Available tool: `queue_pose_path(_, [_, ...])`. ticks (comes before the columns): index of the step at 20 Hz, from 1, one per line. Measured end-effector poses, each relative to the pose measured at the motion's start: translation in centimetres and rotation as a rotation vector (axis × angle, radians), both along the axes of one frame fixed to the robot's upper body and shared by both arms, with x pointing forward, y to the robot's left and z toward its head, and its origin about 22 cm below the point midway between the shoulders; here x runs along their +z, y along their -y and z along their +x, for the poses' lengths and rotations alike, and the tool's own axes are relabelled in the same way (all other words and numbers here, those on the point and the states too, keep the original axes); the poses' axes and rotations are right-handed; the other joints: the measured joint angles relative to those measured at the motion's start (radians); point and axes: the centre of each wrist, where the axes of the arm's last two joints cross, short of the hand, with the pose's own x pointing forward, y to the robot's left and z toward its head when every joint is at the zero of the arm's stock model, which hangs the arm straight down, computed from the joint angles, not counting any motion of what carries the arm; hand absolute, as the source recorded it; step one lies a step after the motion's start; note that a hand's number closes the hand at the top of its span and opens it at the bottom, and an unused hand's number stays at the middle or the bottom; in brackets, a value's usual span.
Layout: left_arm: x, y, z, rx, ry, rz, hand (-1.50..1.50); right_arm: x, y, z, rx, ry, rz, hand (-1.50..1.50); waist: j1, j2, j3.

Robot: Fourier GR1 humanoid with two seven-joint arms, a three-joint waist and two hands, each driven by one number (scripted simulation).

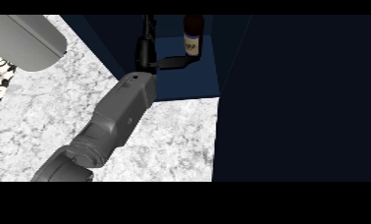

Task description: Pick up the wine, place it into the cabinet and close the cabinet

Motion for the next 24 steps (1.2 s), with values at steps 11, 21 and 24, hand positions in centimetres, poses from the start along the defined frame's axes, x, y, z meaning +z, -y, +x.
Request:
queue_pose_path(11, [-0.2,0.0,-0.2,-0.052,0.022,-0.101,-1.50,0.2,0.0,0.2,-0.008,-0.008,-0.006,-1.50,-0.004,-0.010,0.000])
queue_pose_path(21, [-2.3,-0.1,-2.2,-0.045,-0.021,-0.151,-1.50,0.5,0.1,0.3,-0.018,-0.010,-0.007,-1.50,0.010,-0.021,0.000])
queue_pose_path(24, [-3.4,0.6,-4.0,-0.056,-0.031,-0.154,-1.50,0.5,0.2,0.0,-0.028,-0.023,-0.002,-1.50,0.022,-0.025,0.000])
